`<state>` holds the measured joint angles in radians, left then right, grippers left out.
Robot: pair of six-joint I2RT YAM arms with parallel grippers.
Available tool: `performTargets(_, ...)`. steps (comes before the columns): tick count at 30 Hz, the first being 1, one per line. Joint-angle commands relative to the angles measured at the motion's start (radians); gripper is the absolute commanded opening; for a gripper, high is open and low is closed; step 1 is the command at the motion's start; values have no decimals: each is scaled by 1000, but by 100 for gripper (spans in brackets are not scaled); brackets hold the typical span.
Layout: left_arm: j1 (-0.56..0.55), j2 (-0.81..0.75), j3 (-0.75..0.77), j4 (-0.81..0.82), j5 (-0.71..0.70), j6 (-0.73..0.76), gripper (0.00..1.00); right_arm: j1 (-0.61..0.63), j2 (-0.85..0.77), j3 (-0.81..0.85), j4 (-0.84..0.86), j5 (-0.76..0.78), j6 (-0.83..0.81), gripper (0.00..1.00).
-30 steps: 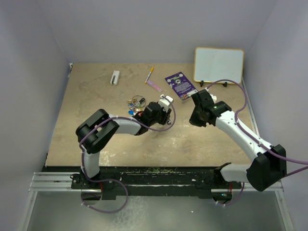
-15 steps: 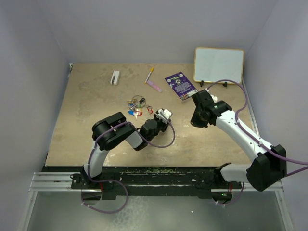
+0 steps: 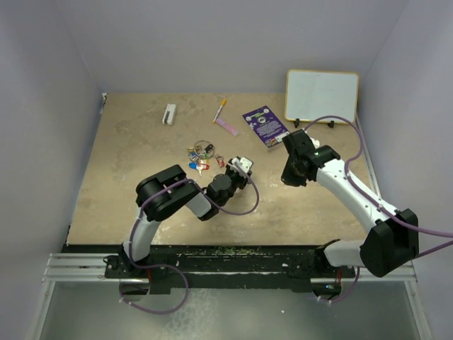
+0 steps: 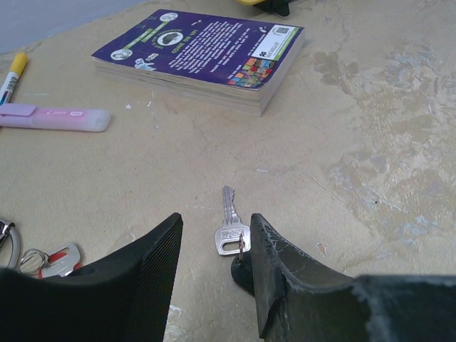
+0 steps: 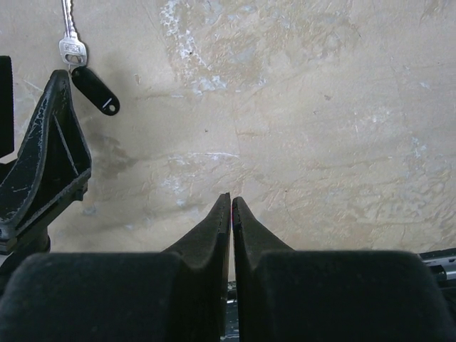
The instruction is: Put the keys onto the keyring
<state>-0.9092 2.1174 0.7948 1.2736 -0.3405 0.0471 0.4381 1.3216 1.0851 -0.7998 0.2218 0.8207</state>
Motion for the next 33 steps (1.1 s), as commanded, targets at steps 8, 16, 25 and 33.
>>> performTargets(8, 3, 48, 63, -8, -16, -5, 47, -23, 1, 47, -7, 11, -40, 7)
performTargets(16, 3, 77, 93, -37, -20, -13, 46, -48, 11, 58, -5, 4, -66, 7)
performTargets(25, 3, 90, 82, -24, -35, -28, 45, -62, 29, 58, 1, -13, -81, 6)
performTargets(33, 4, 98, 70, -6, -35, -33, 27, -67, 36, 66, -4, -15, -91, 6)
